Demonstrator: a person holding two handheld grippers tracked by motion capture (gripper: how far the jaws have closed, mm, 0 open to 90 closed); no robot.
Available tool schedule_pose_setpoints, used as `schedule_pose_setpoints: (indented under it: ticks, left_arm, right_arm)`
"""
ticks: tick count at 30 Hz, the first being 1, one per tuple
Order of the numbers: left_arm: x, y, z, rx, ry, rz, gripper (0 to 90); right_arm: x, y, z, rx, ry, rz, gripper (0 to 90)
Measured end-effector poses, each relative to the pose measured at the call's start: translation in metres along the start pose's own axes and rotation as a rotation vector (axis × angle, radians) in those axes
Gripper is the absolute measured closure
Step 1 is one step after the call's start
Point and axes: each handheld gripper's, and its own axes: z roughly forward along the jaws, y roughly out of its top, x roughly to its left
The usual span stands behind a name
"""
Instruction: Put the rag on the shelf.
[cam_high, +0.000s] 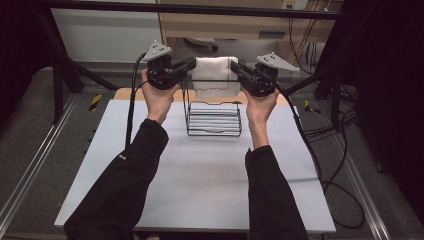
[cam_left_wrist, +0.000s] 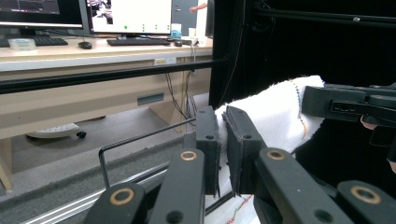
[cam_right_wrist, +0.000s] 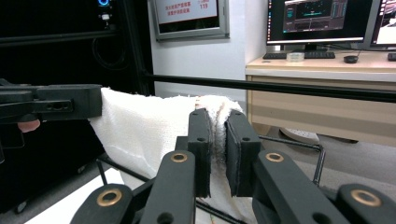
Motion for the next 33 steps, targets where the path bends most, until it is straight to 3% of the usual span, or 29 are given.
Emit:
schedule_pose_setpoints:
  ticks: [15,33]
  left_arm:
    - [-0.005,-0.013,-0.010,0.038,-0.030,0.004,82.9]
    - [-0.015,-0.030,-0.021,0.134,-0.066,0.017,77.9]
  right_arm:
    - [0.004,-0.008,-0.012,0.039,0.034,-0.046,81.6]
    - [0.007,-0.023,-0.025,0.110,0.068,-0.095,81.3]
